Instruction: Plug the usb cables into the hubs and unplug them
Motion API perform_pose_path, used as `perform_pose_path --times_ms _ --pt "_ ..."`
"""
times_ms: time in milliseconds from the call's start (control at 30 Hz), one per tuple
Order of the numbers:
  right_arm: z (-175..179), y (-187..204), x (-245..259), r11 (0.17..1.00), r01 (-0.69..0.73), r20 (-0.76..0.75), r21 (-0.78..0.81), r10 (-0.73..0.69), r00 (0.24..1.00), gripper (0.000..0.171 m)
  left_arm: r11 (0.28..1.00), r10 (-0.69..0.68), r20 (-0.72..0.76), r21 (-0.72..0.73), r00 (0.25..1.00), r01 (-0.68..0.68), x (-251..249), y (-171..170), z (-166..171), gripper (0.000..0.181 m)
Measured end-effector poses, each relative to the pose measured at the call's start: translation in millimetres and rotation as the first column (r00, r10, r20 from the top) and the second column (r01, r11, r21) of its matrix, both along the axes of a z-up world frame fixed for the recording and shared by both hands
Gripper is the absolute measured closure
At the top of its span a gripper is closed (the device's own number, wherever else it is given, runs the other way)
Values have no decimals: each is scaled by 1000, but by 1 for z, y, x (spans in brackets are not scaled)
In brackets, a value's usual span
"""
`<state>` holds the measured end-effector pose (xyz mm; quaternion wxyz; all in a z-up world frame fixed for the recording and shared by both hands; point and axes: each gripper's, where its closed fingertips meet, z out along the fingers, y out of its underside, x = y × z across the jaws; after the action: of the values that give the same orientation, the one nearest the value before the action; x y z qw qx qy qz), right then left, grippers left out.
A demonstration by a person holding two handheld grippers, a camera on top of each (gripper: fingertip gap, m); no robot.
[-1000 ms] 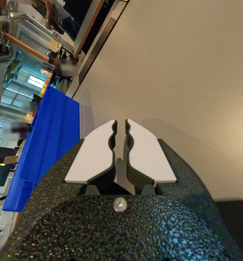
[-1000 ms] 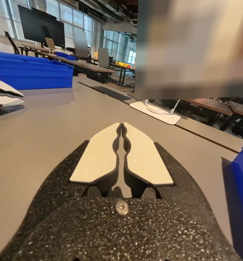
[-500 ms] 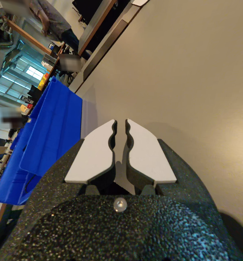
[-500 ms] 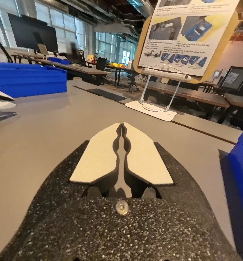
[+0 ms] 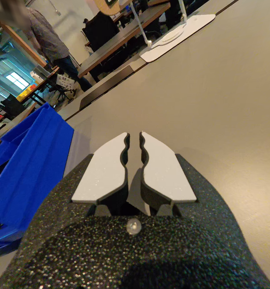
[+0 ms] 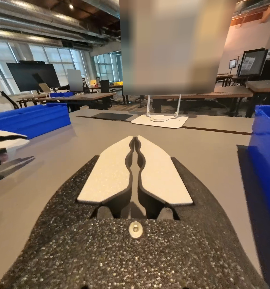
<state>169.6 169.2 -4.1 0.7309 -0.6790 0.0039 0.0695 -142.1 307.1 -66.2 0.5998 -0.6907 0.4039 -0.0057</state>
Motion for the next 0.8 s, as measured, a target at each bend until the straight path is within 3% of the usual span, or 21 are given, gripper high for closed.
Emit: perform_pose_path --times_ms 167,467,567,667,800 --pt "-3 1 7 1000 19 -32 -20 -20 999 171 1000 -14 -37 -20 999 13 6 -2 -6 169" --pt "-22 20 -2 985 94 139 -143 -75 988 171 984 -111 6 -137 994 110 25 16 9 167" --pt "-25 44 -15 957 132 260 -257 -64 964 171 985 -151 -93 -98 984 141 47 38 37 166" --pt "-13 80 -31 949 171 410 -264 -51 911 171 979 -202 -105 -20 974 201 86 61 60 166" --pt "-29 122 -33 938 191 414 -290 -57 908 171 980 -197 54 34 979 196 118 99 37 166"
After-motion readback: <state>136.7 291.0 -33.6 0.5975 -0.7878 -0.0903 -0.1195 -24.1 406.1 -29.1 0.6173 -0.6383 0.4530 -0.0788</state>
